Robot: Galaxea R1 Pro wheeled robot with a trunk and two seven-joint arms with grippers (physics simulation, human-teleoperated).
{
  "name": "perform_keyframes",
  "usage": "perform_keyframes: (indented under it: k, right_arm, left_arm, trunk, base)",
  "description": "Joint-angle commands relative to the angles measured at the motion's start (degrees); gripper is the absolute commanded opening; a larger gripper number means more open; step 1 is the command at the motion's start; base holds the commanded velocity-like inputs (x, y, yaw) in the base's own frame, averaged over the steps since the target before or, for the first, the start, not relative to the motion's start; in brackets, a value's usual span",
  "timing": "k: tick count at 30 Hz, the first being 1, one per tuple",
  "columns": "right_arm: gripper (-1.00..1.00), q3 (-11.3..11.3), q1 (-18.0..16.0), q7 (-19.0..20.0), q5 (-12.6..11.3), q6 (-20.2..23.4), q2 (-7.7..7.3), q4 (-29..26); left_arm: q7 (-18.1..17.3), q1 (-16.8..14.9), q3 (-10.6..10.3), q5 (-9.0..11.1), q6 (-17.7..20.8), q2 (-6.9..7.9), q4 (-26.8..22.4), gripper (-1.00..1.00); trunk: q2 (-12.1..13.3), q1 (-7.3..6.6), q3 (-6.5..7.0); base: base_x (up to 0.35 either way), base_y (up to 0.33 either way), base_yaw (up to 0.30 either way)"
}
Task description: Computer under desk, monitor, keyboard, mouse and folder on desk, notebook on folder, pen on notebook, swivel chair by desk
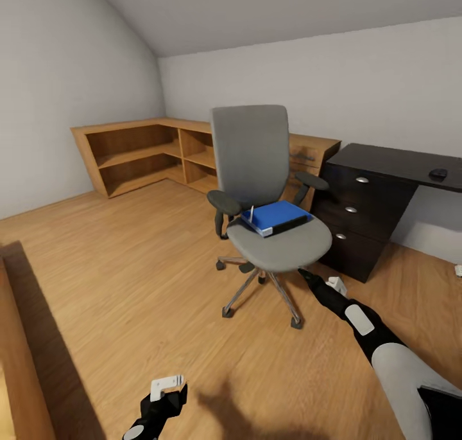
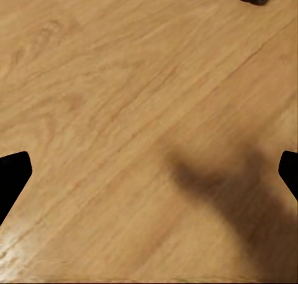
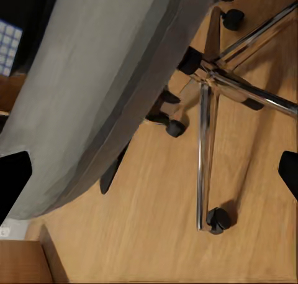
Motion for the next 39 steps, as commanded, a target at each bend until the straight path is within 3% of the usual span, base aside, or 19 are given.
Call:
perform_keyframes:
  k: [1,14,26,39]
  right_arm:
    - [1.00,-0.3,0.0,0.1,-0.4,0.5,0.04,0.0]
    - [1.00,-0.3,0.0,0.1,-0.4,0.4,0.43,0.0]
    - [1.00,-0.3,0.0,0.1,-0.3,0.3,0.54,0.0]
    - [1.00,-0.4,0.0,0.1,-0.3,0.3,0.45,0.0]
  left_arm:
    - [0.3,0.0,-0.2,0.5,-0.2,0.02,0.0,1.00]
    - [0.3,0.0,-0.2,0.4,-0.2,0.02,0.0,1.00]
    - [0.3,0.0,-0.2,0.4,-0.2,0.02,0.0,1.00]
    - [0.3,0.0,-0.2,0.4,-0.2,-0.07,0.1,1.00]
  trunk:
    - [0.0,-0.04,-0.05]
    - [0.0,-0.04,-0.05]
    - [0.0,-0.04,-0.05]
    - [0.0,-0.04,-0.05]
  base:
    - [-0.237,0.000,0.000]
    - [-0.077,0.000,0.024]
    - [0.000,0.000,0.209]
    - [0.214,-0.127,0.022]
